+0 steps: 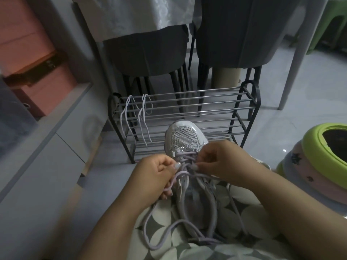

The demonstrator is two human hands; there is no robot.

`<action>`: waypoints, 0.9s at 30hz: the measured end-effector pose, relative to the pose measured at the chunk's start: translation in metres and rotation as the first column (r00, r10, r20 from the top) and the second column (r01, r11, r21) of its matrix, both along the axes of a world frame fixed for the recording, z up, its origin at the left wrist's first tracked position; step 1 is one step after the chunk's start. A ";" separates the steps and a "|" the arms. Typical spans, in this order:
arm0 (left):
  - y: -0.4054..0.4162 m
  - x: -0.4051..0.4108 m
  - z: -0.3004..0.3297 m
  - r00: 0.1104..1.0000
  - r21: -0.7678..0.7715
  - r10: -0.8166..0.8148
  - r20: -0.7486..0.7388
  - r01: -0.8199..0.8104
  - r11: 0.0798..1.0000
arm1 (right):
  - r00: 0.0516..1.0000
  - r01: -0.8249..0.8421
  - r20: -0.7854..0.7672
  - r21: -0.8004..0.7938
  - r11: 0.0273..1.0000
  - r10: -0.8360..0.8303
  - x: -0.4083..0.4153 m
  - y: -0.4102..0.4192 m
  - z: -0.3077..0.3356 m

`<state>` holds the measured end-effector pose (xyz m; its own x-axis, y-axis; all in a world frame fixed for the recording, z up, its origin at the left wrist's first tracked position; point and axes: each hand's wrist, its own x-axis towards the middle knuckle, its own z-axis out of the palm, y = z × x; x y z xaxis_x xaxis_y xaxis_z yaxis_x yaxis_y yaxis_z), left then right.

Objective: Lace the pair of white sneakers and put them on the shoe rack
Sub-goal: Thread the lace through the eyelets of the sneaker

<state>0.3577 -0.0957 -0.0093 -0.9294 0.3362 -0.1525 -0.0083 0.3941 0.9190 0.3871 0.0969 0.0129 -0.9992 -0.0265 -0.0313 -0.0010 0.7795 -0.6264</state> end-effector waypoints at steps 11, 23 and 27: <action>0.004 0.003 -0.001 0.999 0.057 -0.005 -0.049 0.008 0.998 | 0.995 -0.039 0.090 -0.007 0.999 0.040 -0.001 -0.003 0.007; 0.004 0.002 0.003 0.990 0.087 -0.086 0.111 0.076 0.993 | 0.990 -0.101 0.095 0.000 0.995 0.101 0.003 -0.010 0.013; 0.004 0.003 0.009 0.976 0.121 -0.131 0.177 0.110 0.986 | 0.988 -0.101 0.114 -0.029 0.995 0.103 0.003 -0.008 0.013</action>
<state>0.3607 -0.0915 -0.0007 -0.8404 0.4685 -0.2724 -0.1393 0.2990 0.9440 0.3902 0.0891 0.0261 -0.9810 -0.1300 -0.1440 -0.0066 0.7642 -0.6449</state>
